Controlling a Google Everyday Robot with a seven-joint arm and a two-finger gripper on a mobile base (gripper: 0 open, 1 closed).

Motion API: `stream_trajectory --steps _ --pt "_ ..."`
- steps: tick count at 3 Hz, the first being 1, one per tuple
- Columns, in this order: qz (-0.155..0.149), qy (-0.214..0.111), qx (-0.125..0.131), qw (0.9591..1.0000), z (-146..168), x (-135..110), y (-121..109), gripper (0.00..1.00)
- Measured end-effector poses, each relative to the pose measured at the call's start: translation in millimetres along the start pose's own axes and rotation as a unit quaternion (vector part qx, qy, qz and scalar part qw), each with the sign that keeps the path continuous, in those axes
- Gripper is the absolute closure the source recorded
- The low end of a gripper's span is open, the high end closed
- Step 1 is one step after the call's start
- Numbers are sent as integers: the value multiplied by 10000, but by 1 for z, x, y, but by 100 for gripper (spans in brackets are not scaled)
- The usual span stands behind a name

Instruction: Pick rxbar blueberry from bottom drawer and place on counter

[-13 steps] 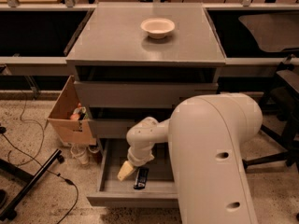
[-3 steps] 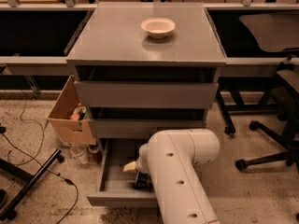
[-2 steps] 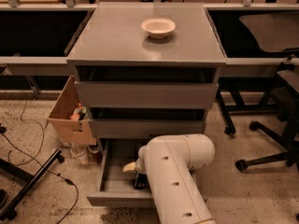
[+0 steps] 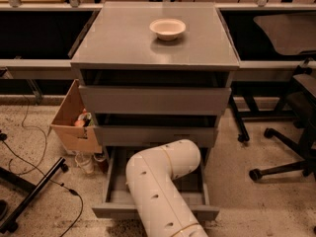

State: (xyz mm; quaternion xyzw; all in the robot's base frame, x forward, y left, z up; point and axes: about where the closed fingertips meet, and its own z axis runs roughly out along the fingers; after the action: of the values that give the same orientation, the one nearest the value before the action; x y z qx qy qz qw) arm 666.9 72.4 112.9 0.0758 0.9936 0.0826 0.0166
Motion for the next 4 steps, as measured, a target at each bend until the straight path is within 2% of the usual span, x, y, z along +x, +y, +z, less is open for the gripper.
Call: stream_trajectory --steps 1,2,3,4 --pt "175 -25 281 9994 10 -2 -4 0" --pt "341 -62 407 9986 13 -8 -17 3" --pt "391 -89 428 9983 13 -12 -23 24" --pt "410 -94 427 9982 9 -15 -25 54"
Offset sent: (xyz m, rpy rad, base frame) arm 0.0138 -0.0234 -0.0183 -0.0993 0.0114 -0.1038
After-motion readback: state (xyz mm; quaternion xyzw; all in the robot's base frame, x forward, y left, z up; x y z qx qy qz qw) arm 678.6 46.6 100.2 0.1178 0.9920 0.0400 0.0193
